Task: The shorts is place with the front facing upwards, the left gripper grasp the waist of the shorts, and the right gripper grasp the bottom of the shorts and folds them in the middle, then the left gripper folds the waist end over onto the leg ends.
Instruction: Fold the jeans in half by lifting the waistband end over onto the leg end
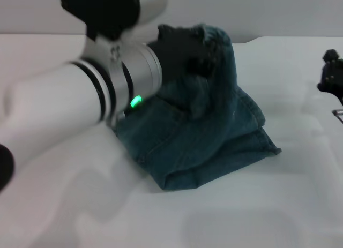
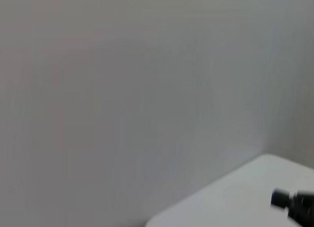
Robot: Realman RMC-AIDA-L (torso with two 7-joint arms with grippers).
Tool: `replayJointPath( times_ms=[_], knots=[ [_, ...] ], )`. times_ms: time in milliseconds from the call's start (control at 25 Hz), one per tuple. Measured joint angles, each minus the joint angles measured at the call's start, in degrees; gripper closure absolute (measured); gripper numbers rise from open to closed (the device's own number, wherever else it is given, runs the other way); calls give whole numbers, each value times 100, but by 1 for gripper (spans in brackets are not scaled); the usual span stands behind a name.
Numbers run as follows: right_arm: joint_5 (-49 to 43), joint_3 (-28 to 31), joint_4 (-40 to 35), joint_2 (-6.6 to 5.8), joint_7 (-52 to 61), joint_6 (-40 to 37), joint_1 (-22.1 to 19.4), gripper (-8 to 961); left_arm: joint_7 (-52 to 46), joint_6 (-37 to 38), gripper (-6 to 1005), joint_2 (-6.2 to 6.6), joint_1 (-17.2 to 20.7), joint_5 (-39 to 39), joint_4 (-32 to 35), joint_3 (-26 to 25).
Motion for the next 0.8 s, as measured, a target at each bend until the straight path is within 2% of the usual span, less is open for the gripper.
replayJointPath(
  times_ms=[120,240,320,600,680,800],
  knots=[
    [-12,67,261,-10,-22,-56,-287,953,32,279,826,2,36,-50,270,138],
    [-40,88,319,-9,-35,-99,-391,953,33,377,823,1,57,-71,336,156],
    [-47,72,321,-12,-38,-103,-407,954,41,812,822,10,106,-104,618,203],
    [-173,65,411,-10,-43,-117,-516,954,41,859,622,12,57,-99,692,235],
    [-175,66,427,-9,-43,-117,-532,954,41,872,395,12,59,-100,696,244],
    [-178,74,473,-10,-45,-288,-628,954,41,952,253,12,86,-87,703,268]
  ],
)
